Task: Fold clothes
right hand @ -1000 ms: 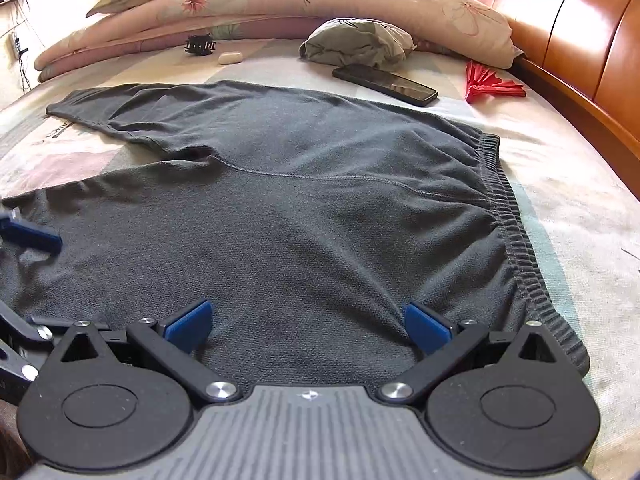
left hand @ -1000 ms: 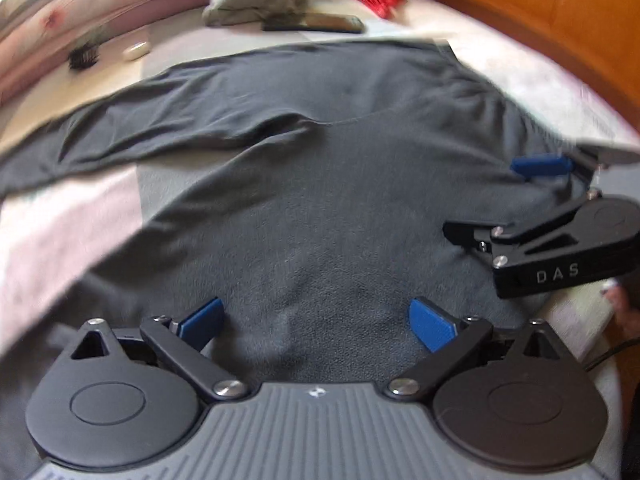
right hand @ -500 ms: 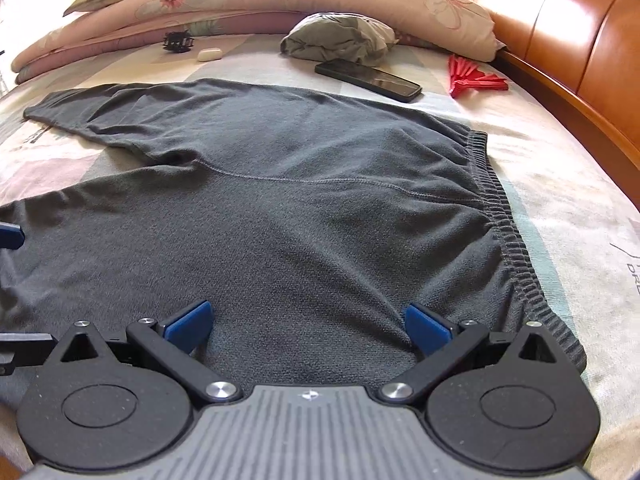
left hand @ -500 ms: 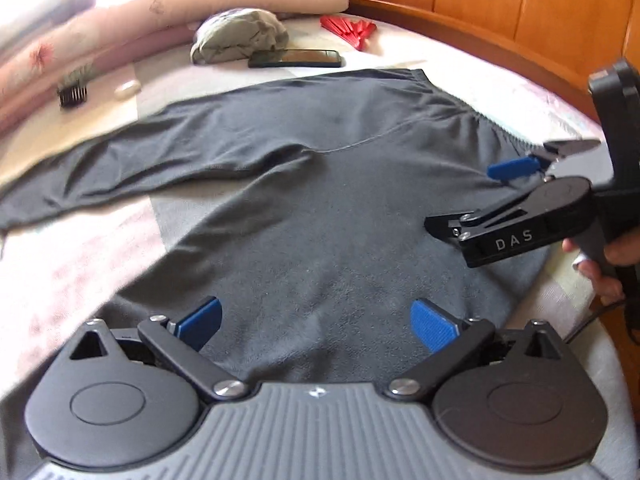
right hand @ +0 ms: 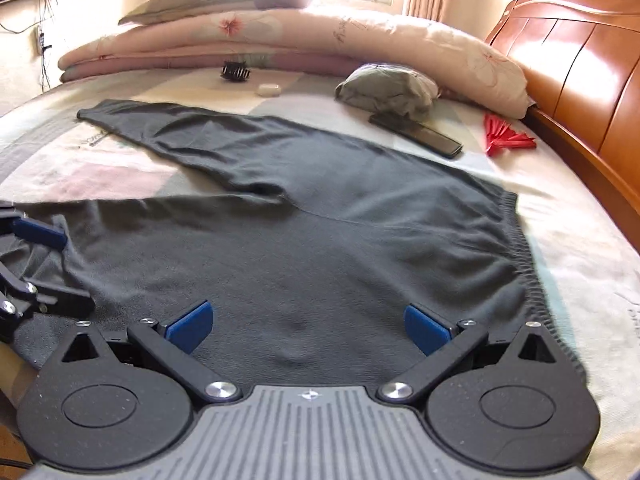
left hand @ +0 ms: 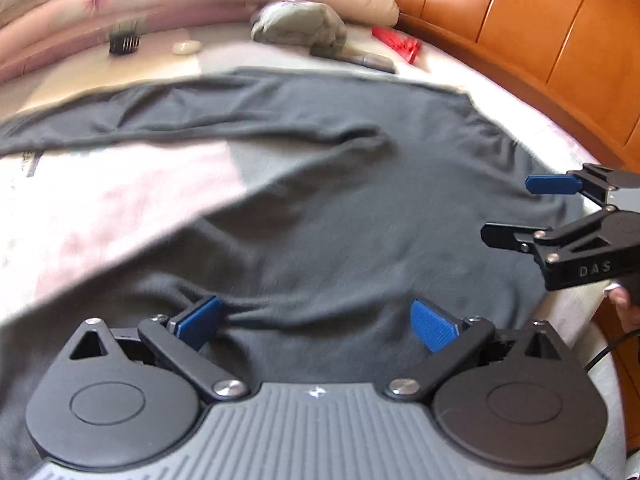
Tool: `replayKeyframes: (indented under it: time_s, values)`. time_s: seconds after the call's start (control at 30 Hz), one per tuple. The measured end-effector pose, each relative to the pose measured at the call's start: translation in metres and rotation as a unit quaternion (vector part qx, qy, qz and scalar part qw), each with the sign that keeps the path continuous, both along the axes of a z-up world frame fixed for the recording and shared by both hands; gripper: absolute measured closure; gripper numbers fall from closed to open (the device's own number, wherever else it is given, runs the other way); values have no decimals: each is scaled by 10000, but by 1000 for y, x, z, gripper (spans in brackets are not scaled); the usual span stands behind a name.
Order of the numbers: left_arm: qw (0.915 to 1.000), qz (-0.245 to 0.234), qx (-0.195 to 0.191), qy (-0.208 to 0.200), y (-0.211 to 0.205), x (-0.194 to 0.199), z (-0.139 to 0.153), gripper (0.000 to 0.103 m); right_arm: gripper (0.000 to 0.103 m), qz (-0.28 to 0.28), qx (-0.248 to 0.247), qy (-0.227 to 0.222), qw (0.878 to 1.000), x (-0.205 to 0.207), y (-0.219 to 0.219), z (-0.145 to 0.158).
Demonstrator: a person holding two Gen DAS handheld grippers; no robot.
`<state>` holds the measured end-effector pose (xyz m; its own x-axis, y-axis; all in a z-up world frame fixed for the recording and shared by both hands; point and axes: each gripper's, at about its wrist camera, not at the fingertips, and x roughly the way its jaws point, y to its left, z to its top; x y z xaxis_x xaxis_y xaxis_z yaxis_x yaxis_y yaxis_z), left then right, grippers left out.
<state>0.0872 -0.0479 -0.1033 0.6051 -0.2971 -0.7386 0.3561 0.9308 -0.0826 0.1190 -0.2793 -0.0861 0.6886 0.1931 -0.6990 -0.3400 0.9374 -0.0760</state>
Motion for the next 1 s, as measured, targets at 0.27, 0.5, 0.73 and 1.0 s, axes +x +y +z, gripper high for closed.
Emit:
replayKeyframes:
  time_s: [0.27, 0.5, 0.73, 1.0]
  values:
    - [9983, -192, 552, 64, -8, -21, 7, 1, 0, -301, 479, 87, 9984, -26, -23, -14]
    - [9987, -113, 486, -48, -47, -3, 18, 1, 0, -458, 40, -312, 9985, 6, -33, 5]
    - [9978, -310, 534, 242, -79, 14, -1, 1, 0, -349, 413, 166, 9984, 38, -62, -14]
    - [9983, 16, 551, 185, -89, 40, 10, 1, 0, -575, 718, 31, 9958, 33, -96, -16]
